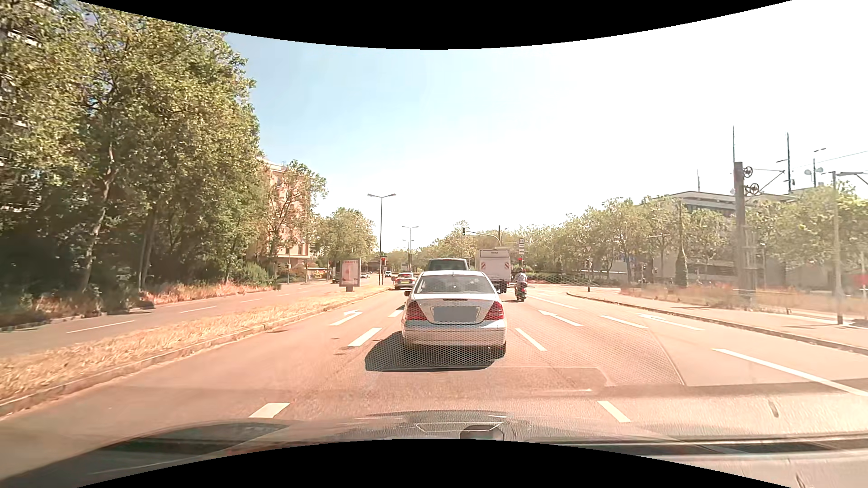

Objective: Follow the waypoints while adhering to traffic rules and regulations

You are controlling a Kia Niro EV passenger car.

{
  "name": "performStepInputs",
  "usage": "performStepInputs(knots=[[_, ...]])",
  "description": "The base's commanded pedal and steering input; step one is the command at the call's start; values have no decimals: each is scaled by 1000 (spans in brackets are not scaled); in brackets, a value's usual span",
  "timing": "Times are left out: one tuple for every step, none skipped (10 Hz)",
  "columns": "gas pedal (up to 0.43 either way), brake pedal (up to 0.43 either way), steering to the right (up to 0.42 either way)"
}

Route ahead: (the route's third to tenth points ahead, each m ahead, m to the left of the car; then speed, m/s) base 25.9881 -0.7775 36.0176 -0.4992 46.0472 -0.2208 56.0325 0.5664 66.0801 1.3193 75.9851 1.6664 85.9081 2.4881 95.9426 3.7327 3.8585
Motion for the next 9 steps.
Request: performStepInputs(knots=[[220, 0, 1], [209, 0, 1], [209, 0, 1], [209, 0, 1], [209, 0, 1], [209, 0, 1], [209, 0, 1], [209, 0, 1], [209, 0, 1]])
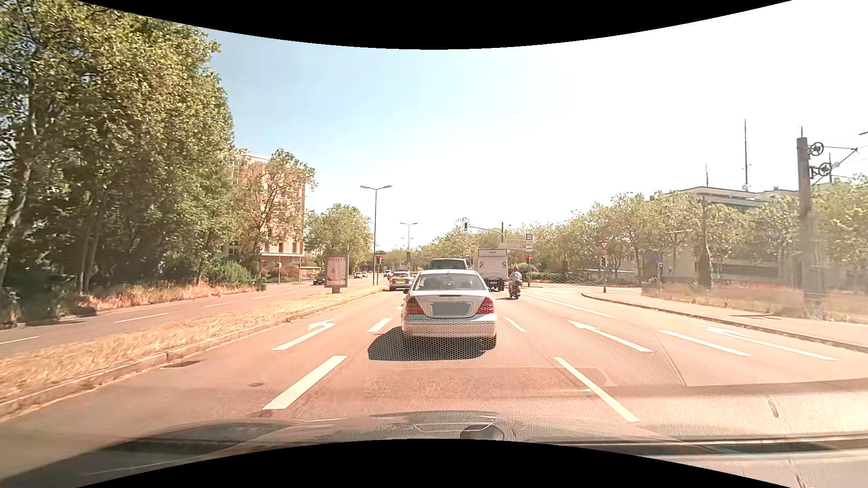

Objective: Follow the waypoints while adhering to traffic rules and regulations

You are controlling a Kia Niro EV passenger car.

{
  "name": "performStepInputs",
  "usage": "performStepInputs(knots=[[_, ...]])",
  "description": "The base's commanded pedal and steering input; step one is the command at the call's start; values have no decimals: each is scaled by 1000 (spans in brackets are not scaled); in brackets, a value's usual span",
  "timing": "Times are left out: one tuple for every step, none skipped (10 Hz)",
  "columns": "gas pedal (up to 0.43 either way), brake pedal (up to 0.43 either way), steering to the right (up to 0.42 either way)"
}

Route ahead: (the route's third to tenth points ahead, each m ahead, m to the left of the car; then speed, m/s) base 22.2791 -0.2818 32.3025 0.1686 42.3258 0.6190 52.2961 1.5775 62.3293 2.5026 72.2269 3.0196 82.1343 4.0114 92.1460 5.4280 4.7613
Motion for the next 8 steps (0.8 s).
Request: performStepInputs(knots=[[197, 0, 1], [197, 0, 1], [197, 0, 1], [197, 0, 1], [197, 0, 1], [197, 0, 0], [197, 0, -1], [197, 0, -2]])
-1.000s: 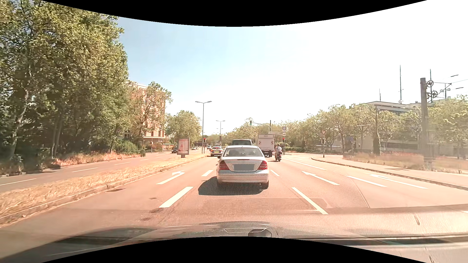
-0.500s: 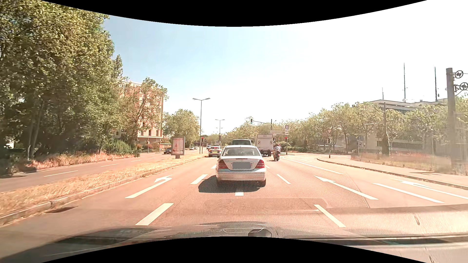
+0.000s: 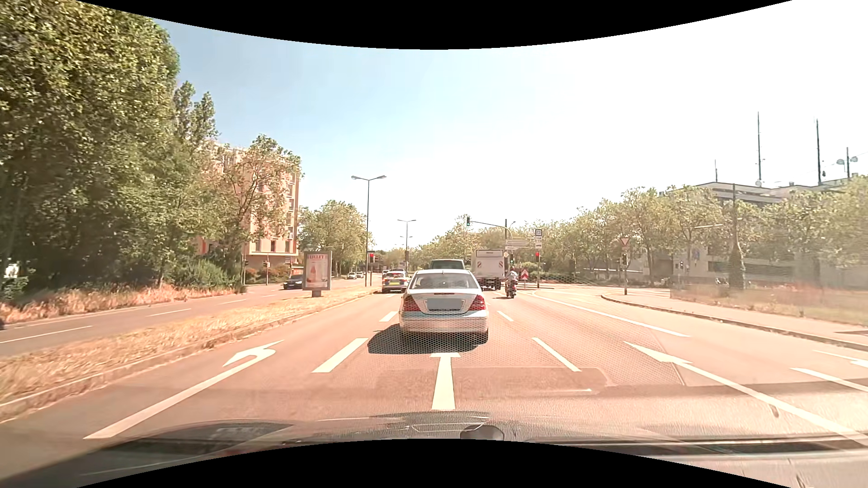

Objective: Follow the waypoints while adhering to traffic rules and regulations

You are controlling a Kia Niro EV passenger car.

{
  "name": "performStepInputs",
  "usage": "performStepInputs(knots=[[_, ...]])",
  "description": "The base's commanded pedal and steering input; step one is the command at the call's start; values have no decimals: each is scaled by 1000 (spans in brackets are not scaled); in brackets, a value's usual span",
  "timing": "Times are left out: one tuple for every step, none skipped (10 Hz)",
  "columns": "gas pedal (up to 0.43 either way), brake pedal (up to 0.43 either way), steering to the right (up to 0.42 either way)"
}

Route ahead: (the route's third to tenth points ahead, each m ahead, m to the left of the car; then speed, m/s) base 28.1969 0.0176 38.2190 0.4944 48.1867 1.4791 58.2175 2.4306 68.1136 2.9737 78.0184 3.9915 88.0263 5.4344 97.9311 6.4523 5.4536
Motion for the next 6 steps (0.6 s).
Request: performStepInputs(knots=[[189, 0, -1], [177, 0, -1], [169, 0, -3], [169, 0, -4], [169, 0, -4], [150, 0, -4]])
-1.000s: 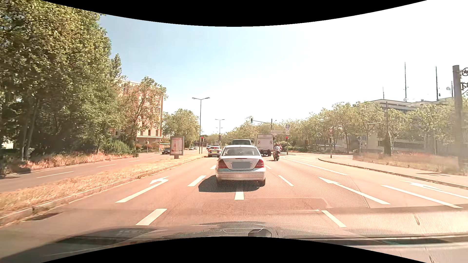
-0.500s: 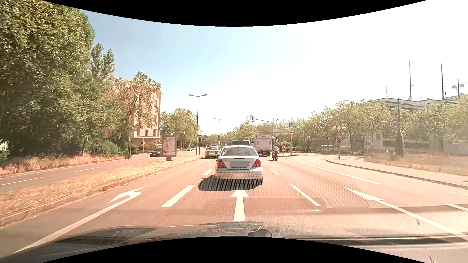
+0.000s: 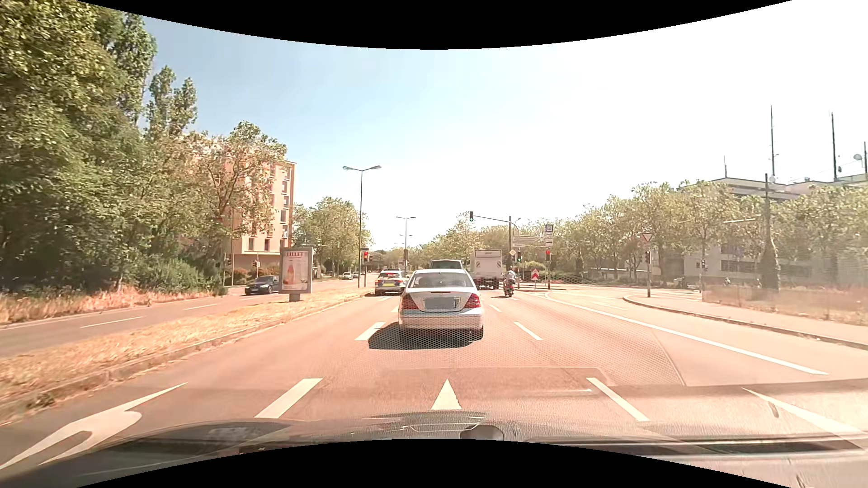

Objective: Follow the waypoints while adhering to traffic rules and regulations

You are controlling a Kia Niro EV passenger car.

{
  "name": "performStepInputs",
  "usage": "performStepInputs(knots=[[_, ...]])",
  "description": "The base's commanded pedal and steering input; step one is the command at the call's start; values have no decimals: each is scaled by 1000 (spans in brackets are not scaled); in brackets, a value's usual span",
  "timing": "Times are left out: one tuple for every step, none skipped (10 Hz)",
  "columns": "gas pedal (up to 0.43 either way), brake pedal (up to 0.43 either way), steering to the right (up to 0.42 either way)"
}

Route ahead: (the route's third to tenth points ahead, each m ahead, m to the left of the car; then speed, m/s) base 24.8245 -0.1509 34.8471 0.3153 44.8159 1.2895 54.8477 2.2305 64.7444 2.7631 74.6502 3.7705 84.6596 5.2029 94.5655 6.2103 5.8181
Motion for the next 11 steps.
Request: performStepInputs(knots=[[138, 0, -4], [138, 0, -4], [138, 0, -4], [138, 0, -4], [138, 0, -4], [138, 0, -4], [138, 0, -4], [138, 0, -4], [138, 0, -4], [138, 0, -4], [138, 0, -4]])
